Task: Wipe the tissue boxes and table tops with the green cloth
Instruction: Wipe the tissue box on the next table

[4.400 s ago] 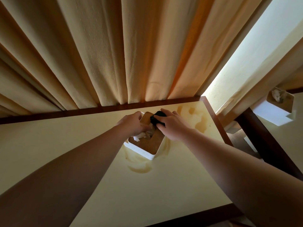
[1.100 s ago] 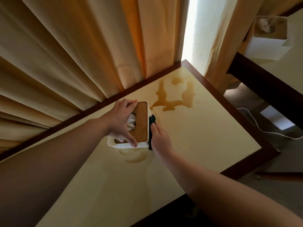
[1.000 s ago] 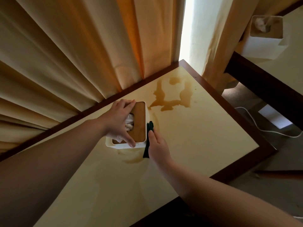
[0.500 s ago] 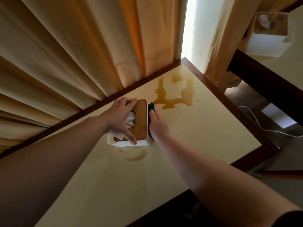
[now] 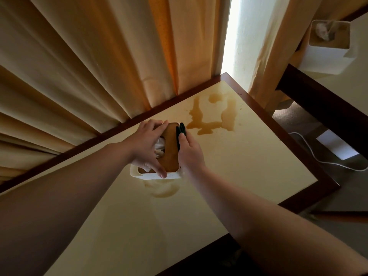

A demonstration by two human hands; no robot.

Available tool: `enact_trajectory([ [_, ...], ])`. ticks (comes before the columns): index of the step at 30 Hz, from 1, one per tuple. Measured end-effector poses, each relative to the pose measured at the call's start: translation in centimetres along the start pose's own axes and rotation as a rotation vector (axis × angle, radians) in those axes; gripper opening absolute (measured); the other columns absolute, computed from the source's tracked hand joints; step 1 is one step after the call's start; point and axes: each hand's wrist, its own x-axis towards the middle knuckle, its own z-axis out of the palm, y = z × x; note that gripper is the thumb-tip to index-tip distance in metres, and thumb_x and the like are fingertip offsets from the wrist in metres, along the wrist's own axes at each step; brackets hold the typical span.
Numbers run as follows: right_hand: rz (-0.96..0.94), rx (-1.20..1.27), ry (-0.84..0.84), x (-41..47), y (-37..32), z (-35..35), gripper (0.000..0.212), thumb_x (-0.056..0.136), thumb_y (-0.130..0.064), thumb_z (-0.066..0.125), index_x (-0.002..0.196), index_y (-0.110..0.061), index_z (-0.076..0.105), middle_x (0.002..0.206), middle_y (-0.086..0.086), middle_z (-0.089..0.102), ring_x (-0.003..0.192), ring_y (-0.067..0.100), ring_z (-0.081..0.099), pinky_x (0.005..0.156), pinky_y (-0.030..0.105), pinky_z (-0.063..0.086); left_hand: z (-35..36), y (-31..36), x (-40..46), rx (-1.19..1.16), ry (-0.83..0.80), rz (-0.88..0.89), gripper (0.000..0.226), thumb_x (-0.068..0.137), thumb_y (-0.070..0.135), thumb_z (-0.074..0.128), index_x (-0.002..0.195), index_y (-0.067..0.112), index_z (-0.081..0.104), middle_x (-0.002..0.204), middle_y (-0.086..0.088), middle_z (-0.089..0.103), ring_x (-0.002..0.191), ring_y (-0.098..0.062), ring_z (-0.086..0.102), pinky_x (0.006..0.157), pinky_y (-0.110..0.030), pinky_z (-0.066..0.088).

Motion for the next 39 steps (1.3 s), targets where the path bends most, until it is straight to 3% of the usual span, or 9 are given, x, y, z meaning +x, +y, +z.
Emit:
enact_trajectory([
  [8, 0.125, -0.084, 0.014, 1.0, 1.3, -0.4, 0.052, 0.102, -0.058, 0.034, 0.147, -0.040, 0.052, 0.134, -0.009, 0.063, 0.121, 0.018, 0.060, 0.108, 0.048, 0.047, 0.0, 0.1, 0.1, 0.007, -0.003, 0.002, 0.174, 0.033, 0.071, 0.095, 0.163, 0.030, -0.013, 0.152, 0.022, 0.002, 0.148, -0.013, 0.001, 0.126, -0.043, 0.021],
  [13, 0.140, -0.022, -0.034, -2.2, 4.0, -1.1, 0.039, 0.110, -0.044, 0.036, 0.144, -0.039, 0.054, 0.116, -0.003, 0.070, 0.101, 0.017, 0.069, 0.083, 0.037, 0.058, -0.1, 0.1, 0.1, 0.015, -0.010, -0.003, 0.174, 0.034, 0.072, 0.094, 0.162, 0.030, -0.016, 0.152, 0.023, 0.000, 0.148, -0.013, -0.001, 0.125, -0.043, 0.021],
  [16, 0.112, 0.003, -0.051, -3.3, 4.4, -1.2, 0.040, 0.108, -0.041, 0.039, 0.142, -0.038, 0.058, 0.118, -0.003, 0.073, 0.107, 0.020, 0.070, 0.094, 0.043, 0.058, -0.1, 0.1, 0.1, 0.012, -0.011, -0.003, 0.174, 0.034, 0.072, 0.094, 0.162, 0.030, -0.016, 0.151, 0.023, 0.001, 0.148, -0.013, 0.000, 0.125, -0.044, 0.023],
  [20, 0.067, 0.046, -0.074, -2.6, 1.7, -1.1, 0.031, 0.112, -0.028, 0.039, 0.117, -0.045, 0.063, 0.112, 0.000, 0.072, 0.100, 0.021, 0.070, 0.079, 0.032, 0.060, 0.1, 0.0, 0.1, -0.004, -0.002, 0.001, 0.174, 0.033, 0.070, 0.095, 0.163, 0.031, -0.015, 0.151, 0.023, 0.002, 0.147, -0.011, 0.000, 0.124, -0.042, 0.024],
  [25, 0.072, 0.012, -0.021, 0.6, -1.6, -0.3, 0.032, 0.111, -0.034, 0.039, 0.136, -0.039, 0.058, 0.113, -0.003, 0.070, 0.099, 0.020, 0.069, 0.079, 0.035, 0.058, 0.1, -0.1, 0.1, 0.015, -0.007, 0.013, 0.174, 0.035, 0.071, 0.095, 0.163, 0.029, -0.016, 0.154, 0.018, 0.002, 0.147, -0.012, -0.001, 0.126, -0.042, 0.021],
  [29, 0.125, 0.001, 0.009, 1.7, -1.0, -0.3, 0.030, 0.110, -0.040, 0.038, 0.126, -0.039, 0.063, 0.112, -0.006, 0.071, 0.104, 0.021, 0.068, 0.095, 0.043, 0.056, 0.1, -0.1, 0.1, 0.017, -0.010, 0.012, 0.173, 0.036, 0.071, 0.095, 0.162, 0.032, -0.017, 0.154, 0.020, 0.001, 0.147, -0.012, -0.001, 0.124, -0.043, 0.021],
  [32, 0.105, -0.037, 0.003, 0.9, 1.2, -0.2, 0.044, 0.103, -0.052, 0.036, 0.139, -0.040, 0.058, 0.123, -0.011, 0.069, 0.113, 0.017, 0.065, 0.103, 0.047, 0.051, 0.1, -0.1, 0.1, 0.016, -0.008, 0.013, 0.173, 0.036, 0.070, 0.095, 0.162, 0.032, -0.017, 0.154, 0.019, 0.002, 0.147, -0.011, 0.000, 0.123, -0.042, 0.022],
  [37, 0.101, 0.023, -0.013, -2.3, 4.0, -0.6, 0.035, 0.109, -0.038, 0.038, 0.139, -0.045, 0.055, 0.119, -0.011, 0.070, 0.104, 0.011, 0.068, 0.090, 0.036, 0.056, 0.2, -0.1, 0.1, 0.019, -0.006, 0.012, 0.174, 0.036, 0.072, 0.095, 0.162, 0.032, -0.018, 0.154, 0.020, 0.001, 0.146, -0.012, 0.000, 0.123, -0.042, 0.023],
  [39, 0.104, 0.048, -0.035, -3.5, 4.8, -0.7, 0.043, 0.104, -0.043, 0.040, 0.144, -0.040, 0.056, 0.128, -0.009, 0.070, 0.116, 0.012, 0.067, 0.105, 0.042, 0.052, 0.2, -0.2, 0.1, 0.019, -0.007, 0.014, 0.174, 0.035, 0.073, 0.094, 0.161, 0.032, -0.018, 0.155, 0.020, 0.000, 0.147, -0.014, 0.000, 0.124, -0.044, 0.024],
])
